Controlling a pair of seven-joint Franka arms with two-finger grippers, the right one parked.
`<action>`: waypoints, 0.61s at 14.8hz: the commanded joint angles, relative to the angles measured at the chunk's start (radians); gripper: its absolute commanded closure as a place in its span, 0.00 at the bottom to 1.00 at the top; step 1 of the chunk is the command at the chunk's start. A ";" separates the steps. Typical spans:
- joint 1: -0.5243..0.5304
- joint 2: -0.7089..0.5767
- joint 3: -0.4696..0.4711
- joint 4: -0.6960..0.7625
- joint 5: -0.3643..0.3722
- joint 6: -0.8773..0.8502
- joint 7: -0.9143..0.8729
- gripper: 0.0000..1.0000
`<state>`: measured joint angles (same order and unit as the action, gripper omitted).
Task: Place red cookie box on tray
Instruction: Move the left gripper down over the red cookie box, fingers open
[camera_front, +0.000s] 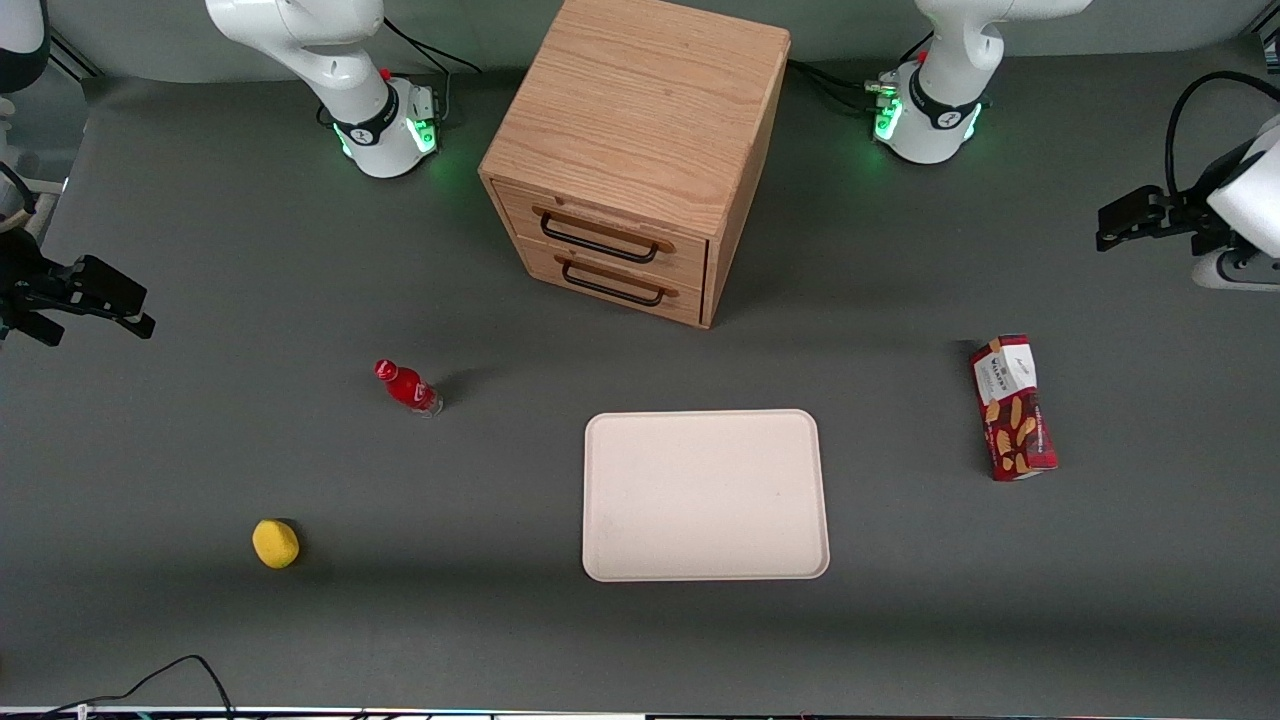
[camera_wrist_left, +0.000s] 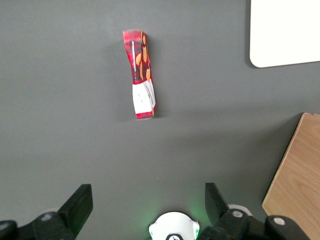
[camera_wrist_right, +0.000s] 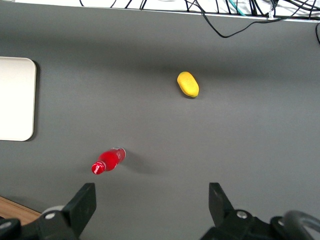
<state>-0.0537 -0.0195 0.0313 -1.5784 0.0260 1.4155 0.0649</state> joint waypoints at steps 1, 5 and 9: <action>-0.002 0.032 0.002 0.070 0.006 -0.050 0.032 0.00; 0.002 0.067 0.009 0.029 0.008 -0.040 0.030 0.00; 0.009 0.211 0.045 -0.113 0.009 0.231 0.128 0.00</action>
<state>-0.0468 0.1128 0.0464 -1.6208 0.0296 1.5071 0.1043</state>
